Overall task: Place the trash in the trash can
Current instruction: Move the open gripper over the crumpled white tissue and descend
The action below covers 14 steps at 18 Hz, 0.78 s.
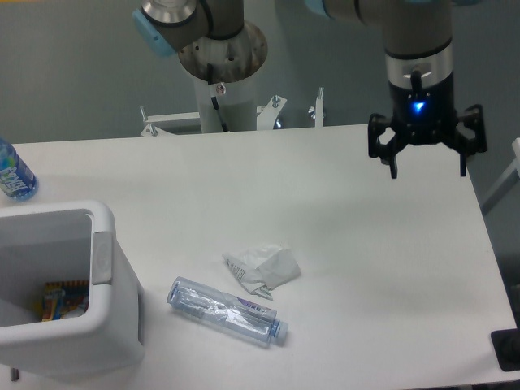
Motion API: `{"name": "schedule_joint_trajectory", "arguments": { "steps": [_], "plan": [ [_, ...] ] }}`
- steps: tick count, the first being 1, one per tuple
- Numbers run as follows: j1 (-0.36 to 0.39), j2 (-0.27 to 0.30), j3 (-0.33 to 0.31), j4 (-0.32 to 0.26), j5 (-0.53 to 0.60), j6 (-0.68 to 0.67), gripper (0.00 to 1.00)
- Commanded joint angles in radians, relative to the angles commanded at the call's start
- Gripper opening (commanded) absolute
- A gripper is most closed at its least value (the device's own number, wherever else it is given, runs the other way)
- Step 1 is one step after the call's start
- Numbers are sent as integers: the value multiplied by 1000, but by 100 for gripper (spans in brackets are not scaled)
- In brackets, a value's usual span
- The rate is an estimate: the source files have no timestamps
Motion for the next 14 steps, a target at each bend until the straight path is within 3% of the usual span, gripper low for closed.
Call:
{"name": "schedule_joint_trajectory", "arguments": {
  "steps": [7,9,14],
  "plan": [
    [-101,-57,-89,-15,-27,-25,100],
    [-111,-86,-106,-49,-112,-40,100],
    [-123,-173,-126,-51,-213,-52,100]
  ]
}}
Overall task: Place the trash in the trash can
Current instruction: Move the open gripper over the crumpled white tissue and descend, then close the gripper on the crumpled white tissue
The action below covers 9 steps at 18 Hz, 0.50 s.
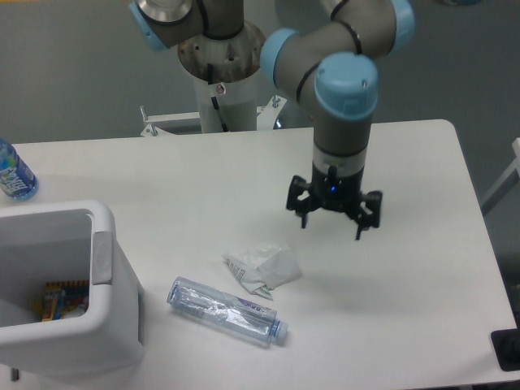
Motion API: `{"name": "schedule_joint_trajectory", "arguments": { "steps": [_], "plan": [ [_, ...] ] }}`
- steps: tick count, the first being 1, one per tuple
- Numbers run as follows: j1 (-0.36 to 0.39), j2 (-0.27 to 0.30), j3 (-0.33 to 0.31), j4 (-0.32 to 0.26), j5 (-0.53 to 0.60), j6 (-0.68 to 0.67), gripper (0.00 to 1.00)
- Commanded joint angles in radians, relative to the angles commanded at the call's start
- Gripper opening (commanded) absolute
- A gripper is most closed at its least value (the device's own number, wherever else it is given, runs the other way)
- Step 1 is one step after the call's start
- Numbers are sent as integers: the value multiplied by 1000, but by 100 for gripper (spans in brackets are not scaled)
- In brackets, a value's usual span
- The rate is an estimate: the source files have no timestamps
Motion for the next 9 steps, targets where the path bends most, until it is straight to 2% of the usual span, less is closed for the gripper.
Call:
{"name": "schedule_joint_trajectory", "arguments": {
  "steps": [7,9],
  "plan": [
    [-31,-88,0,17,-11,-26,100],
    [-40,-94,-12,49,-9,-32,100]
  ]
}}
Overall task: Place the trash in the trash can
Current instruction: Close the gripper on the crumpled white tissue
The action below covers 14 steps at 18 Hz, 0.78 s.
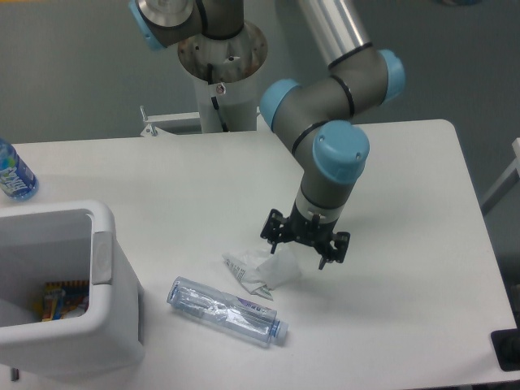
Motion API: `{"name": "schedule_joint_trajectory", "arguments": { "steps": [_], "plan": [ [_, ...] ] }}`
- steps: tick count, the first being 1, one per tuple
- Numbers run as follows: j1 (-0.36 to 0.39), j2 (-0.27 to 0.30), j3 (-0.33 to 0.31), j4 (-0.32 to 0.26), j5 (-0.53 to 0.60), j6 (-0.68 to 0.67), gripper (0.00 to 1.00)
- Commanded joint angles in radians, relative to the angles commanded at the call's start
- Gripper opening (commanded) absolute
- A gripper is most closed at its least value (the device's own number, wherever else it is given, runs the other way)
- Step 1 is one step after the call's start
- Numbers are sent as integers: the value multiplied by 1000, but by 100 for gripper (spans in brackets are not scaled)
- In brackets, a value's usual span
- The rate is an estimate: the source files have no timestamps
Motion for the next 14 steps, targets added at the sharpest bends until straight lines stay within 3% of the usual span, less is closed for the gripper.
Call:
{"name": "schedule_joint_trajectory", "arguments": {
  "steps": [2,9,10,14],
  "plan": [
    [-12,-6,-20,34,3,-5,100],
    [-40,-15,-61,52,77,-8,100],
    [-40,-15,-61,57,78,-8,92],
    [-40,-14,-58,58,84,-52,35]
  ]
}}
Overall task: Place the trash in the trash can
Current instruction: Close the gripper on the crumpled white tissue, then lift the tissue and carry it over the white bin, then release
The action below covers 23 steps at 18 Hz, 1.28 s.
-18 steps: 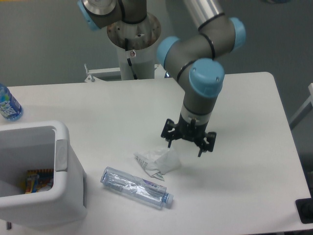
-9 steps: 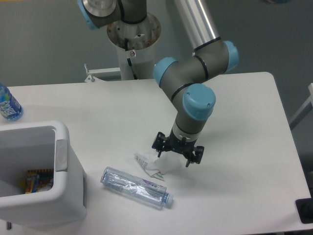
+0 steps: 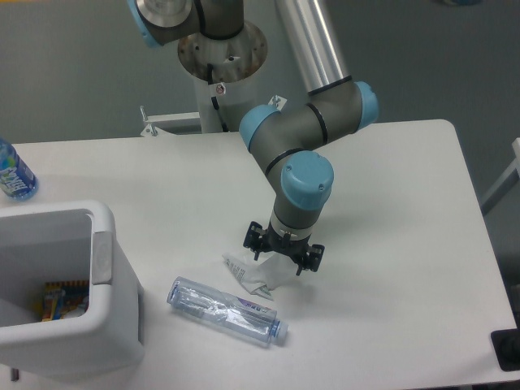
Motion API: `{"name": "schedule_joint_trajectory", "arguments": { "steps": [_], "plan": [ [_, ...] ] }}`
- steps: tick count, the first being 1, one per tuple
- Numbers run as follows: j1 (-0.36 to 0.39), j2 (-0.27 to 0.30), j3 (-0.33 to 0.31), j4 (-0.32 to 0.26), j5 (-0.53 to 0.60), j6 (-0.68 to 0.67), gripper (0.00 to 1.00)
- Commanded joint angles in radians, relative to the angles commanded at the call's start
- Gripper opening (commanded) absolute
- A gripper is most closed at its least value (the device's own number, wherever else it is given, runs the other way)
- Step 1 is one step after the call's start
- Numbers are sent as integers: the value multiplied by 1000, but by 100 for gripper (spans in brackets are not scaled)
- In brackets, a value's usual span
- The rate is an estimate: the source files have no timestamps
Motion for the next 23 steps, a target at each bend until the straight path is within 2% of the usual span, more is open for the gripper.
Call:
{"name": "schedule_joint_trajectory", "arguments": {
  "steps": [1,2,5,6,10,13,16,20,23],
  "plan": [
    [0,-2,5,-2,3,-23,22],
    [0,-2,8,-2,11,-32,13],
    [0,0,14,-2,20,-36,6],
    [0,2,18,-2,20,-36,0],
    [2,14,25,-12,20,-22,0],
    [27,58,17,-21,14,42,0],
    [67,104,11,-81,9,141,0],
    [86,152,57,-94,-34,132,0],
    [95,161,145,-90,-167,13,0]
  ]
}}
